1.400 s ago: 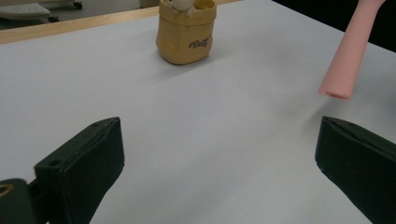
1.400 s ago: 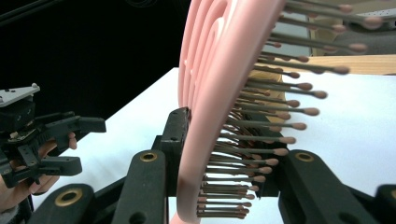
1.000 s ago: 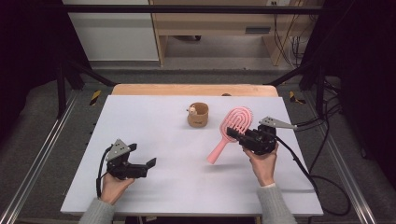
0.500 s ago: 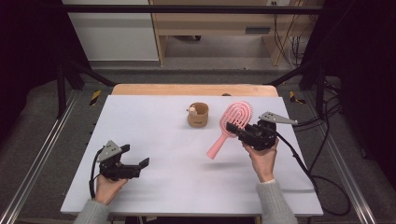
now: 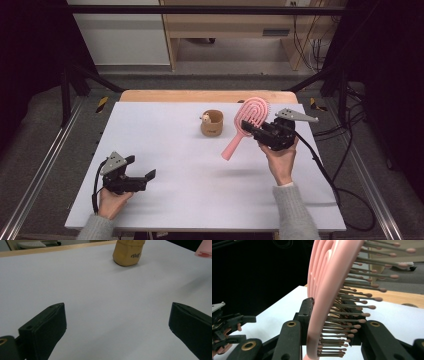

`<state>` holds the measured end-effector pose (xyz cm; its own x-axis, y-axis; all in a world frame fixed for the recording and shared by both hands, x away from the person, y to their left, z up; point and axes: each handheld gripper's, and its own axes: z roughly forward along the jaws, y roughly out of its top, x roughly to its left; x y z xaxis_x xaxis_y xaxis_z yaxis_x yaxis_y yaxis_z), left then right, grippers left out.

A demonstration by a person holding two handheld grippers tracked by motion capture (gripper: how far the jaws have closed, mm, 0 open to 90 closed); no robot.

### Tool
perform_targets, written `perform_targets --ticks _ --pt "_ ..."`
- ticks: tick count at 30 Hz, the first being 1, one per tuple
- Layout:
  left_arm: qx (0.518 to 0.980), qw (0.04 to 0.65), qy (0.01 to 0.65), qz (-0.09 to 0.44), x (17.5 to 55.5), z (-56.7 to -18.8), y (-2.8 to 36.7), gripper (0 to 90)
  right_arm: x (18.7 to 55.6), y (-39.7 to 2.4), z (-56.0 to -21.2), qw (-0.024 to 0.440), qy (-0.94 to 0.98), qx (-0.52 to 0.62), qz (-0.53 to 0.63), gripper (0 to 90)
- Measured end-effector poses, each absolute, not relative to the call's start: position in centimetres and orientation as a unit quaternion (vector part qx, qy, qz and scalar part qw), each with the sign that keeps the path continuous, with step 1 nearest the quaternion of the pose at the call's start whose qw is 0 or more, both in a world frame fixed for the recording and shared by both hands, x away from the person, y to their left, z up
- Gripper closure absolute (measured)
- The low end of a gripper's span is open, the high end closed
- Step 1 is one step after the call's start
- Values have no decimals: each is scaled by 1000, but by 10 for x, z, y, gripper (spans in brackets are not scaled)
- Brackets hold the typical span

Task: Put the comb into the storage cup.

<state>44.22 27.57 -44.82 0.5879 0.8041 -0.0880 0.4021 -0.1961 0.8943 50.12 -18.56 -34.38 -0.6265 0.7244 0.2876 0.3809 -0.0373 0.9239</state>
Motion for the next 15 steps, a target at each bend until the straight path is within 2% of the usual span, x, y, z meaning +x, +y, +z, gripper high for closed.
perform_targets --ticks 15 --pt "746 487 404 206 443 -451 278 13 516 -172 -328 168 679 404 590 644"
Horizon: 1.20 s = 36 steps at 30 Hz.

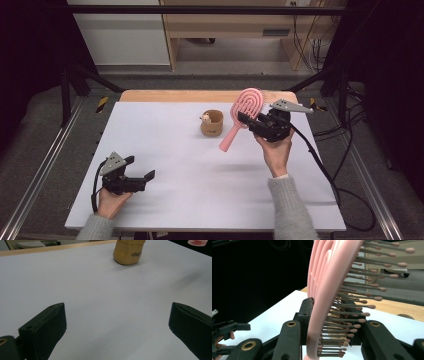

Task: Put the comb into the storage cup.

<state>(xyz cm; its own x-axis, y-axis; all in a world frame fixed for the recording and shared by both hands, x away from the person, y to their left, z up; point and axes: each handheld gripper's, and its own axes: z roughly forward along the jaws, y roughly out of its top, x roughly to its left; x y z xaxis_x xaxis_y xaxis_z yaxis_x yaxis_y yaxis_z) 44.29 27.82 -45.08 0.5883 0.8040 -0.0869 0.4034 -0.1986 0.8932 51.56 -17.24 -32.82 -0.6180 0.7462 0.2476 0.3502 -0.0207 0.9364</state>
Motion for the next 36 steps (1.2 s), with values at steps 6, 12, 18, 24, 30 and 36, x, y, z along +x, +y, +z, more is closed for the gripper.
perform_targets --ticks 6,12,18,24,30,36 --pt "748 485 404 205 444 -452 279 13 521 -169 -325 170 677 405 591 644" --pt "748 483 407 205 444 -453 280 14 529 -165 -324 171 678 409 586 644" --pt "749 480 408 207 445 -453 280 13 535 -161 -319 178 679 409 583 644" --pt "751 478 407 207 445 -453 280 13 540 -159 -314 188 680 410 578 643" --pt "752 477 406 206 445 -454 280 13 547 -156 -314 193 681 412 574 643" --pt "753 476 406 205 445 -454 280 13 553 -153 -311 199 682 413 570 642"
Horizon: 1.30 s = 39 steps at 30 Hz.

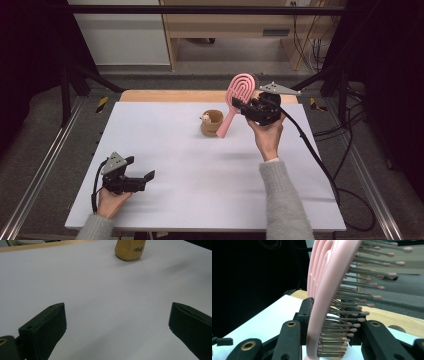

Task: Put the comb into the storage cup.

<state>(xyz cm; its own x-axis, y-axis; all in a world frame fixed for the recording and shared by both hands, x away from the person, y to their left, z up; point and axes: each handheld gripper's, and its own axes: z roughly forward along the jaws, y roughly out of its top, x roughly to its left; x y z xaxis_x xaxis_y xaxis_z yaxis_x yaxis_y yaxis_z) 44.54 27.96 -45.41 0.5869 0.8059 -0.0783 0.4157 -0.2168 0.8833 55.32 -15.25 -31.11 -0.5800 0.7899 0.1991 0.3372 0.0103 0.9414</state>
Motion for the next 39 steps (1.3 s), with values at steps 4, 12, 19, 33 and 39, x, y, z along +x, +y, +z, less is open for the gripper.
perform_targets --ticks 4,12,19,33,39 --pt "752 477 406 205 446 -454 280 13 557 -150 -308 202 683 413 567 642" --pt "752 477 405 204 446 -454 280 13 566 -148 -305 209 683 418 562 642" --pt "751 478 407 204 446 -454 280 13 573 -146 -304 213 683 420 558 642" --pt "752 477 407 203 446 -454 280 13 587 -144 -300 223 678 433 551 641" --pt "751 479 407 202 446 -454 280 13 593 -142 -300 227 678 435 548 641"
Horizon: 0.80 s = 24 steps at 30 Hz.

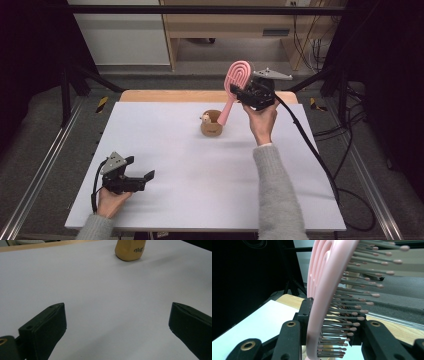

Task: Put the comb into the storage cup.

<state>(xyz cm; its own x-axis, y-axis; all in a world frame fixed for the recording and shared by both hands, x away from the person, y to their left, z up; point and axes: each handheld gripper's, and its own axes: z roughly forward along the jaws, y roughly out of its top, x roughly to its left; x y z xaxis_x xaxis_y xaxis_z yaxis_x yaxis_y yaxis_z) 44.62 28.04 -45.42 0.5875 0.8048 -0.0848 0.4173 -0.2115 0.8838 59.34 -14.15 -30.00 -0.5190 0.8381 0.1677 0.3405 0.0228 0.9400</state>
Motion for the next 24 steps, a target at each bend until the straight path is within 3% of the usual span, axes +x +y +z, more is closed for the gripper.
perform_targets --ticks 24 --pt "751 479 407 202 446 -454 281 13 621 -128 -308 238 669 453 540 640"
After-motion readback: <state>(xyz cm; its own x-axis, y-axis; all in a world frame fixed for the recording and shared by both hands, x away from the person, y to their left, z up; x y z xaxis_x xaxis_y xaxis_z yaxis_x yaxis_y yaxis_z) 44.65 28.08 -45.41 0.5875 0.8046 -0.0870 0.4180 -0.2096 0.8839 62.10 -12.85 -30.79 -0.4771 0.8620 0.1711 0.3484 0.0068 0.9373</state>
